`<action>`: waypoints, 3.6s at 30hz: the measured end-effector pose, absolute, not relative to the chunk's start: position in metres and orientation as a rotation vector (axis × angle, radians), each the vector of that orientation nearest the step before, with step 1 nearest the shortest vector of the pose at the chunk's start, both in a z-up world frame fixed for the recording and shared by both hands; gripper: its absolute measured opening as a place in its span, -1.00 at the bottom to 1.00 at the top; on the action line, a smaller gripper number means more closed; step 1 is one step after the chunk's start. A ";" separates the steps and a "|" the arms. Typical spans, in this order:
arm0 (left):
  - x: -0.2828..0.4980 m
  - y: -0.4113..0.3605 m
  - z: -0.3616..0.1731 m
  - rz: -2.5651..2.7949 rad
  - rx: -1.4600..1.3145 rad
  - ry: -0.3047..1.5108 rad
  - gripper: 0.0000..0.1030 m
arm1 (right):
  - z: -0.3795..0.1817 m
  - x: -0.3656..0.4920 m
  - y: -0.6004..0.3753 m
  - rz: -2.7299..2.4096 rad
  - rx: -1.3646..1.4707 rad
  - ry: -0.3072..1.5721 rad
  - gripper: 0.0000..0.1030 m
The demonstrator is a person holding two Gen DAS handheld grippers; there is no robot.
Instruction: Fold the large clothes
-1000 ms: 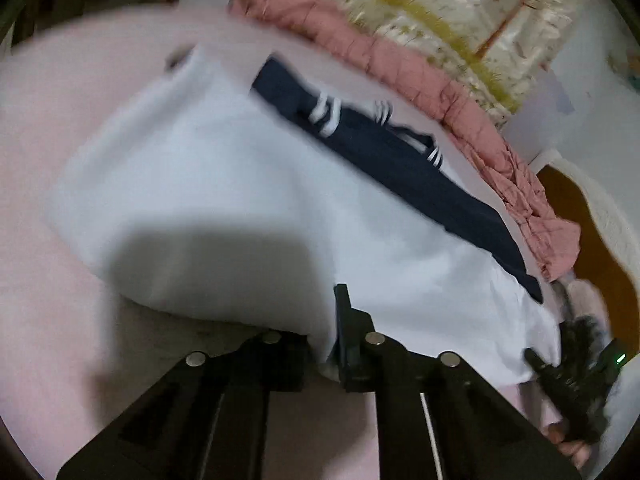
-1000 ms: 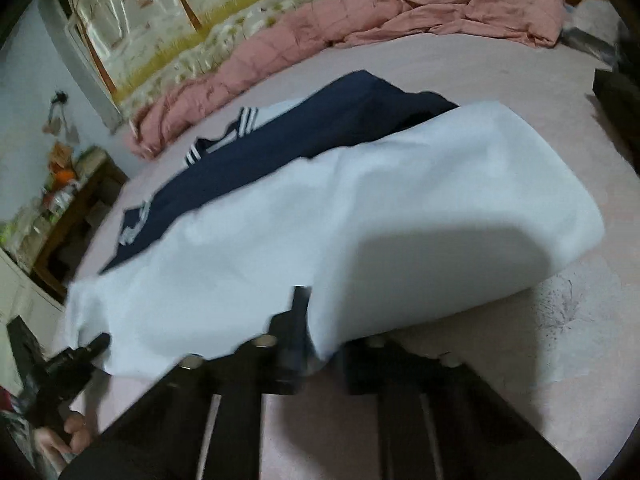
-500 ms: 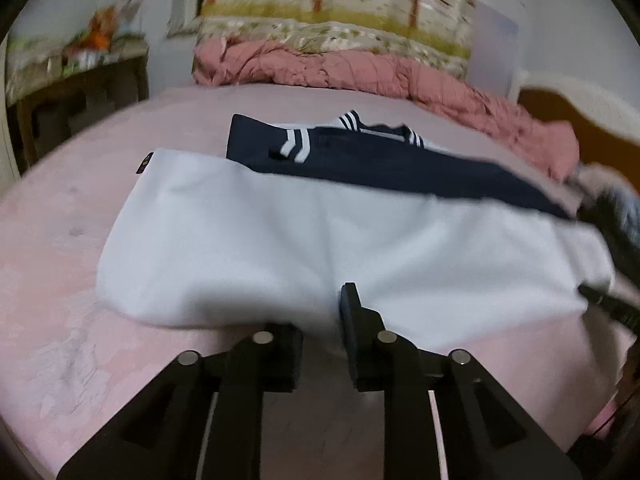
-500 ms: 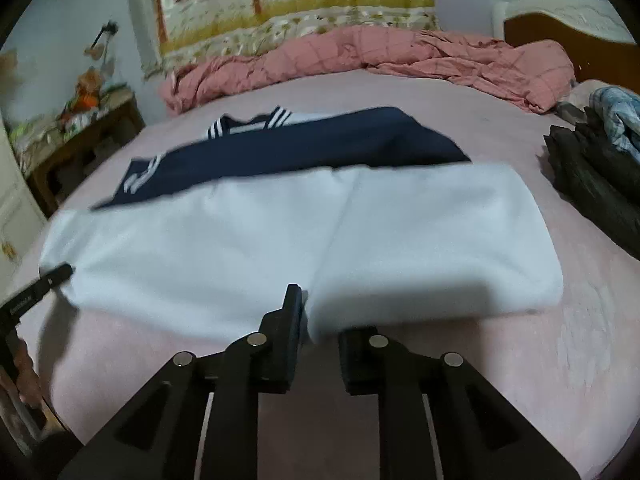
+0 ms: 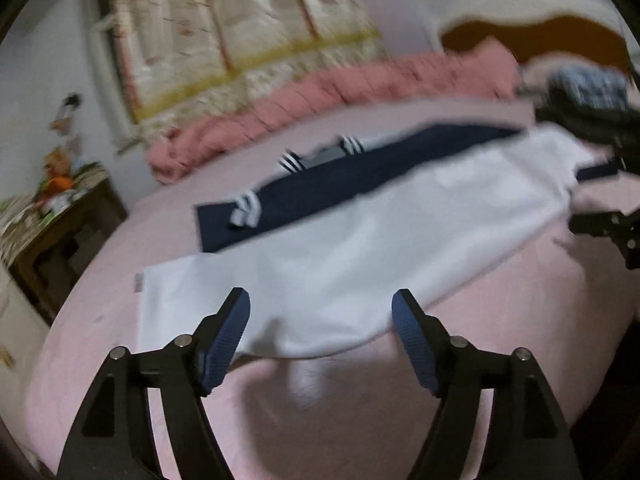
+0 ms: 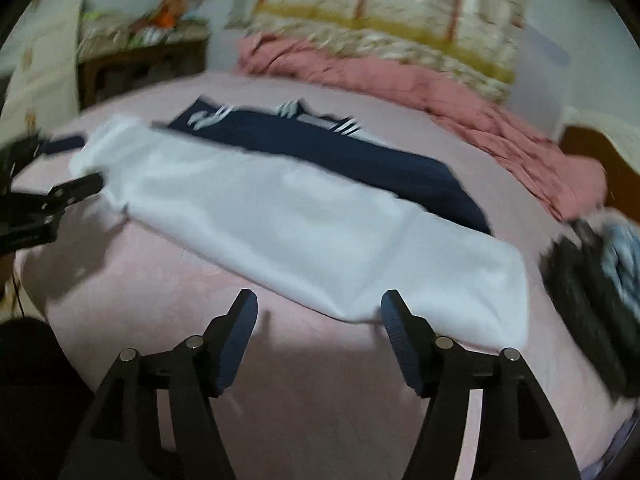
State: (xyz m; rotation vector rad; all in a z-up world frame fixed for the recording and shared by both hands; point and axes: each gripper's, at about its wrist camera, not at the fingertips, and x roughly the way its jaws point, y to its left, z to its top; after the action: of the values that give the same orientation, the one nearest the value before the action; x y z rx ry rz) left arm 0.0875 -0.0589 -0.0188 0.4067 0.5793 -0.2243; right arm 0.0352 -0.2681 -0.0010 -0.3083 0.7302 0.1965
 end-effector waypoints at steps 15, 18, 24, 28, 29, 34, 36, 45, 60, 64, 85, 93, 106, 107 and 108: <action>0.134 -0.031 -0.056 0.002 0.478 0.639 0.35 | -0.029 0.073 -0.285 0.039 -0.447 0.720 0.50; 0.136 -0.020 -0.055 -0.010 0.433 0.647 0.20 | -0.032 0.066 -0.286 0.038 -0.490 0.715 0.50; 0.121 -0.018 -0.056 0.008 0.489 0.636 0.18 | -0.025 0.053 -0.321 0.152 -0.388 0.853 0.46; 0.125 -0.006 -0.056 0.023 0.438 0.662 0.19 | -0.029 0.065 -0.338 -0.047 -0.474 0.843 0.46; 0.128 0.000 -0.055 0.061 0.429 0.664 0.17 | -0.030 0.070 -0.341 -0.071 -0.478 0.828 0.46; 0.135 0.026 -0.050 0.040 0.323 0.672 -0.03 | -0.041 0.083 -0.342 -0.092 -0.496 0.726 0.01; 0.129 0.017 -0.051 0.033 0.383 0.656 -0.44 | -0.039 0.081 -0.339 -0.128 -0.494 0.703 -0.39; 0.145 0.021 0.014 0.025 0.252 0.538 -0.69 | 0.031 0.096 -0.356 -0.079 -0.187 0.556 -0.77; 0.378 0.020 0.015 0.072 0.239 0.782 -0.73 | 0.045 0.340 -0.372 -0.077 -0.101 0.742 -0.78; 0.411 0.019 -0.015 0.062 0.235 0.882 -0.73 | 0.027 0.377 -0.366 -0.080 -0.146 0.795 -0.78; 0.353 0.035 0.017 0.047 0.158 0.514 0.70 | 0.039 0.336 -0.412 0.013 0.030 0.714 0.23; 0.389 0.072 -0.016 0.100 0.057 0.744 0.56 | 0.006 0.360 -0.406 -0.155 -0.111 0.779 0.01; 0.396 0.065 -0.005 -0.017 0.023 0.569 -0.78 | 0.024 0.348 -0.432 -0.124 0.083 0.597 -0.94; 0.404 0.065 -0.011 -0.010 0.034 0.592 -0.78 | 0.016 0.354 -0.434 -0.141 0.081 0.636 -0.94; 0.410 0.064 -0.019 -0.004 0.039 0.630 -0.77 | 0.008 0.358 -0.436 -0.143 0.089 0.670 -0.94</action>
State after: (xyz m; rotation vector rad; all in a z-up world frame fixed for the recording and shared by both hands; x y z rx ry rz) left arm 0.4098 0.0642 -0.0186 0.0385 0.6304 -0.0036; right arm 0.3585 -0.4356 0.0084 0.0890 0.6698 -0.1435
